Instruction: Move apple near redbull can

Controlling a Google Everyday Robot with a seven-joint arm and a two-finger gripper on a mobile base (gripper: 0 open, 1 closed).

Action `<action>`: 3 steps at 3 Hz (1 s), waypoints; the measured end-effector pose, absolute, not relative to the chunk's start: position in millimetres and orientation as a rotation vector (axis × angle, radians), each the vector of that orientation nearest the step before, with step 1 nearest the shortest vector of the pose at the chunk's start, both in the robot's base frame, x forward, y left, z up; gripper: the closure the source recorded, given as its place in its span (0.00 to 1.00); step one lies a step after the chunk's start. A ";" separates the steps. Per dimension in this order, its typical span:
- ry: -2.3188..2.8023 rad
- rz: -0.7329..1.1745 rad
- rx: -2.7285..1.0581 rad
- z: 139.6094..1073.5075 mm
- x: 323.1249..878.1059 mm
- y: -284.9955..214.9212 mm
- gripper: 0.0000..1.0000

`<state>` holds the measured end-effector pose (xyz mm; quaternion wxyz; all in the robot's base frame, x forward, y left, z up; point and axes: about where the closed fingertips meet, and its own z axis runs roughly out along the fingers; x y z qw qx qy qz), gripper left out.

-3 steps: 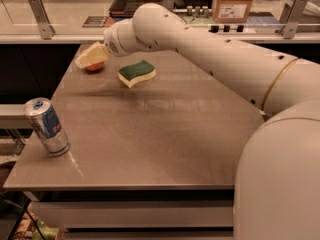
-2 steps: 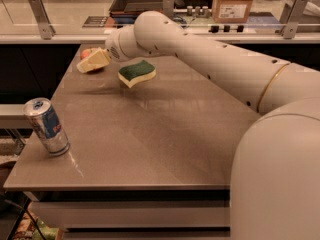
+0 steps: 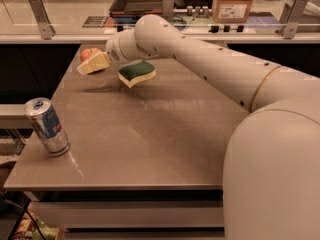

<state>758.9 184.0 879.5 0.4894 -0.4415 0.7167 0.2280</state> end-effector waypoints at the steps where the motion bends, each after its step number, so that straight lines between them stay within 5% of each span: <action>1: 1.745 0.579 -1.094 880.6 768.6 189.8 0.00; 3: 1.737 0.663 -1.107 874.4 791.0 194.5 0.00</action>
Offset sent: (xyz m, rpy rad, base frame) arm 0.0412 0.0063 0.0023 0.0322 0.0577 0.0756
